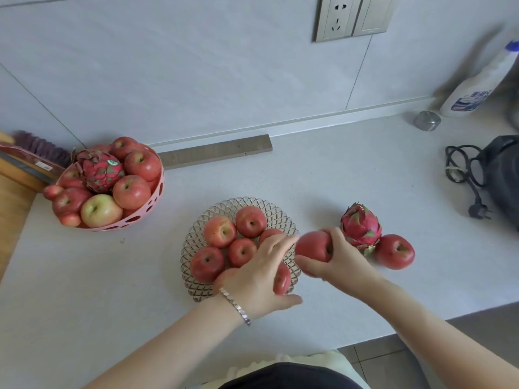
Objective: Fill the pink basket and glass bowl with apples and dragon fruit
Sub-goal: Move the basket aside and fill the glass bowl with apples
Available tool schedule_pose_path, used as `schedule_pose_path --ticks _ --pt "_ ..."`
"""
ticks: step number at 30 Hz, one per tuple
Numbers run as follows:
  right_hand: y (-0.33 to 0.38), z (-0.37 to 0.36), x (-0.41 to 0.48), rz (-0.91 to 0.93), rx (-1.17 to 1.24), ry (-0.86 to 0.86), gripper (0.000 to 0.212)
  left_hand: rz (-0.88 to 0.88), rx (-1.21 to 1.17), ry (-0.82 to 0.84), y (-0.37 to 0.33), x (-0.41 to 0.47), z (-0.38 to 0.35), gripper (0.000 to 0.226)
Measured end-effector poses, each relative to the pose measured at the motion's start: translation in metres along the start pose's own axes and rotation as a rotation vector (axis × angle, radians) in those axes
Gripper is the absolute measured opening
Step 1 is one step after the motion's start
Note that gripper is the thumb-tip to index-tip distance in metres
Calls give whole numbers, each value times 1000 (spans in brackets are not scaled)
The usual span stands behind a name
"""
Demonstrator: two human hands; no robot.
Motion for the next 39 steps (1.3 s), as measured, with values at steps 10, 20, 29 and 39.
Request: schedule_pose_path --ticks 10,20,29,39 --pt "-13 54 24 87 -162 49 47 143 -193 -251 2 16 18 71" --pt "-157 85 4 -493 -495 -105 63 294 -296 -188 38 14 17 73" --pt "-60 79 15 -211 -605 -93 73 392 -338 -469 98 -11 66 73" --pt "32 -7 45 132 -362 49 77 422 -208 -511 131 -10 74 81"
Point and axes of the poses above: each hand's wrist, its own x-axis towards the middle knuckle, its own z-axis out of the back of the hand, y = z × x, the point moved 9 cm from there along x, towards the middle knuckle, and after that the axes turned 13 degrees about z, right-handed, at the moved point
